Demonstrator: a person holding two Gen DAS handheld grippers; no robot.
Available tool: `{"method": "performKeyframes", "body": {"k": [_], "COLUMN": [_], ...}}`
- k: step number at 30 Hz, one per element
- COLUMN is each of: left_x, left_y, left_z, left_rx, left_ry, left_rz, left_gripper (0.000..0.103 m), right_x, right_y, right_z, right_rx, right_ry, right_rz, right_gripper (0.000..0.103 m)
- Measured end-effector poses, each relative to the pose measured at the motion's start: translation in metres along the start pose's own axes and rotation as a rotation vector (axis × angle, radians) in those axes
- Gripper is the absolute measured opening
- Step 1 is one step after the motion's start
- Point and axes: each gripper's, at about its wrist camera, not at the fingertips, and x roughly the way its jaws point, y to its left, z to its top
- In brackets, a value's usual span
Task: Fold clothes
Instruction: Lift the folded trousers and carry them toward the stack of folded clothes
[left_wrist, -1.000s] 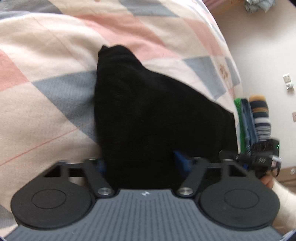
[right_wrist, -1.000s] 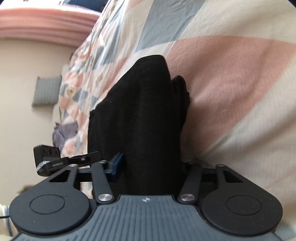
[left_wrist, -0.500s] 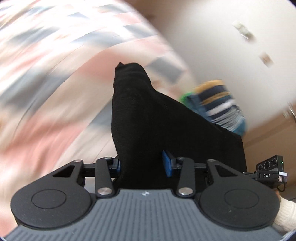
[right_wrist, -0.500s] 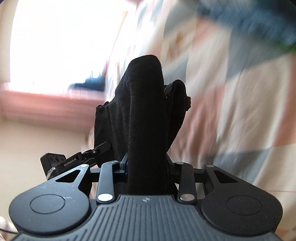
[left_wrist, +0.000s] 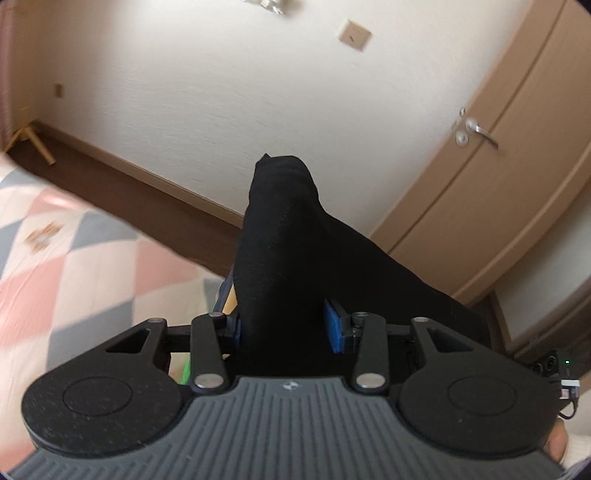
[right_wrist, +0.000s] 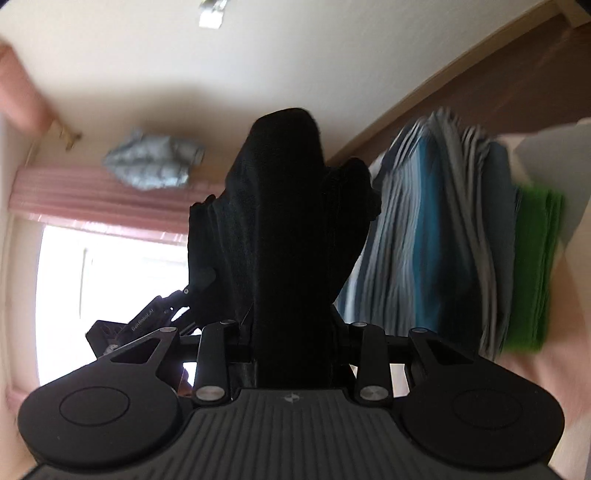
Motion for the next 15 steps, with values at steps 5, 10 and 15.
{"method": "performKeyframes", "body": {"k": [5, 10, 15], "left_x": [0.084, 0.124, 0.122], "left_y": [0.023, 0.036, 0.035], "left_z": [0.005, -0.014, -0.013], "left_rx": [-0.007, 0.023, 0.058], "left_ry": [0.091, 0.071, 0.077], "left_rz": [0.018, 0.043, 0.044], "left_gripper": [0.036, 0.042, 0.044], "right_x": [0.031, 0.044, 0.028], "right_y": [-0.039, -0.056, -0.036], "right_z": [0.033, 0.044, 0.037], "right_rx": [-0.004, -0.041, -0.117], "right_ry": [-0.014, -0.006, 0.022], "right_rz": [-0.113, -0.141, -0.209], "right_gripper": [0.034, 0.039, 0.049]}}
